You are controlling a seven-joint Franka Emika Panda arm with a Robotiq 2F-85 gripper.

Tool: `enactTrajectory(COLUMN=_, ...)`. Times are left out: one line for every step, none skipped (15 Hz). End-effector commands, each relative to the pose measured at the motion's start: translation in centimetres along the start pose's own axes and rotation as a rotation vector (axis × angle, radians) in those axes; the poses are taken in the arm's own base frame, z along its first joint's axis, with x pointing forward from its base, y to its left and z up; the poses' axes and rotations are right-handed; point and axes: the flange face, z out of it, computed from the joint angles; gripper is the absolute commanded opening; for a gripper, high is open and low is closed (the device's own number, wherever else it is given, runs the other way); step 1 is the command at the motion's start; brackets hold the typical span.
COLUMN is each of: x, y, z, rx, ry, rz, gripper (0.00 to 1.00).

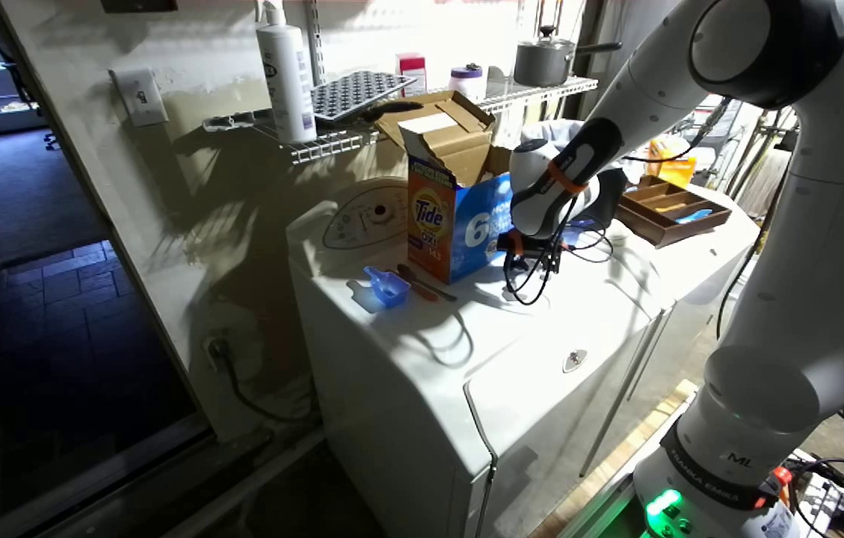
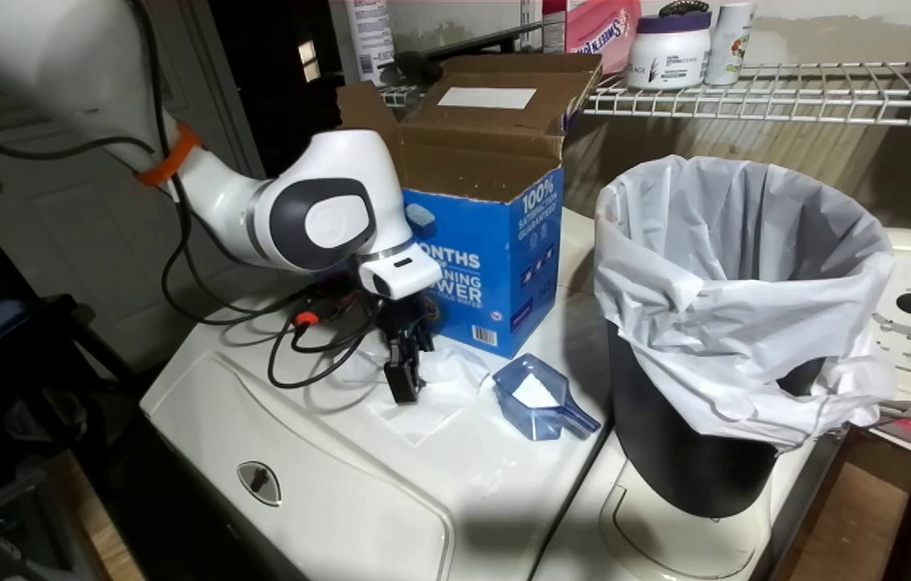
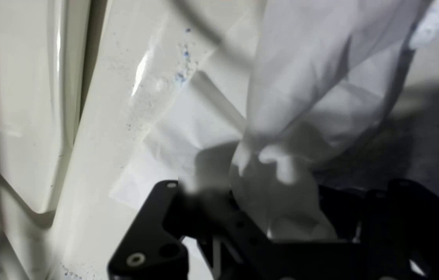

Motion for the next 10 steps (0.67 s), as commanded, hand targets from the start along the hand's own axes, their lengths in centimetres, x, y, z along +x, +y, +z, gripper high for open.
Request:
enactTrajectory(x=1.0, y=-0.2, z=-0.5, rx=-0.060, ry=0.048, rz=0.009, gripper=0.00)
enactTrajectory(x=1.2, y=-0.2, z=-0.9, rx=-0.073, ry=0.065, rz=0.008, gripper=0.00)
enactTrajectory(x=1.4, y=-0.1, z=-1.2, rx=-0.086, ry=0.079, rz=0.006, gripper=0.00)
enactTrajectory(x=1.6, y=-0.1, z=-1.8, rx=-0.098, ry=0.098, rz=0.003, gripper=0.00)
enactTrajectory(x=1.7, y=-0.1, z=-2.3, rx=-0.110, ry=0.111, rz=-0.002, gripper=0.00)
enactTrajectory(x=1.7, y=-0.1, z=-2.8, rx=-0.121, ry=0.121, rz=-0.005, gripper=0.00)
enactTrajectory(x=1.7, y=-0.1, z=-3.4, rx=-0.132, ry=0.132, rz=-0.011, gripper=0.00)
enactTrajectory(x=1.7, y=-0.1, z=-3.9, rx=-0.144, ry=0.143, rz=-0.013, gripper=0.00)
enactTrajectory(x=1.7, y=-0.1, z=-4.6, rx=-0.150, ry=0.145, rz=-0.020, gripper=0.00)
enactTrajectory(x=1.6, y=0.0, z=-5.2, rx=-0.161, ry=0.152, rz=-0.020, gripper=0.00)
